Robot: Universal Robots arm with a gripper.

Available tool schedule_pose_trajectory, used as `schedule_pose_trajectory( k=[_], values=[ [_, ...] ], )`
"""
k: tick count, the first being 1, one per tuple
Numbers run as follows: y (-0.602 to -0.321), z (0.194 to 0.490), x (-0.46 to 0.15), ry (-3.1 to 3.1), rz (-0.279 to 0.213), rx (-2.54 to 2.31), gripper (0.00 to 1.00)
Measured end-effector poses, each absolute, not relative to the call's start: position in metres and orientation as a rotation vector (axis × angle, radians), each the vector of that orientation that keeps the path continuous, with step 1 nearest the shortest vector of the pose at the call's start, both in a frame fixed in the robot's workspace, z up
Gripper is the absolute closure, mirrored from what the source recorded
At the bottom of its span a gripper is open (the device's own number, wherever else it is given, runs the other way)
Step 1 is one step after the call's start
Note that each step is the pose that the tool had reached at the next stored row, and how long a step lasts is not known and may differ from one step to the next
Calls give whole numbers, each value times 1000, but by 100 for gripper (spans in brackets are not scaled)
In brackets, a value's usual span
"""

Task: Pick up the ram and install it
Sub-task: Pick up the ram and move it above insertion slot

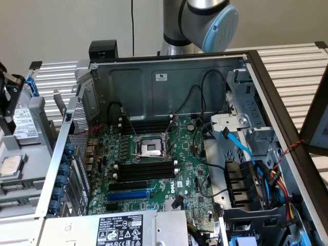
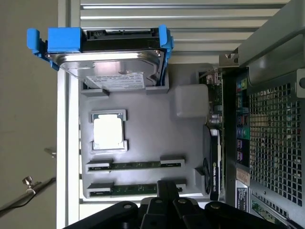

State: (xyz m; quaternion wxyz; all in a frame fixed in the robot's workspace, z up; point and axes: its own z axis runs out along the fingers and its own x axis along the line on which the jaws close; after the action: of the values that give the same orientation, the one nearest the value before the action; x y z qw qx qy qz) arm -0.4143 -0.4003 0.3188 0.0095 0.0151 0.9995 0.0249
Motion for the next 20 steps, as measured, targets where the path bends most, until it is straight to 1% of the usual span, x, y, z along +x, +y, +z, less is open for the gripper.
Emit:
schedule_pose_trajectory(
  k=[14, 20],
  values=[
    [-400, 319, -414, 3121, 78, 41, 90],
    [-400, 319, -415, 3122, 79, -118, 90]
  ],
)
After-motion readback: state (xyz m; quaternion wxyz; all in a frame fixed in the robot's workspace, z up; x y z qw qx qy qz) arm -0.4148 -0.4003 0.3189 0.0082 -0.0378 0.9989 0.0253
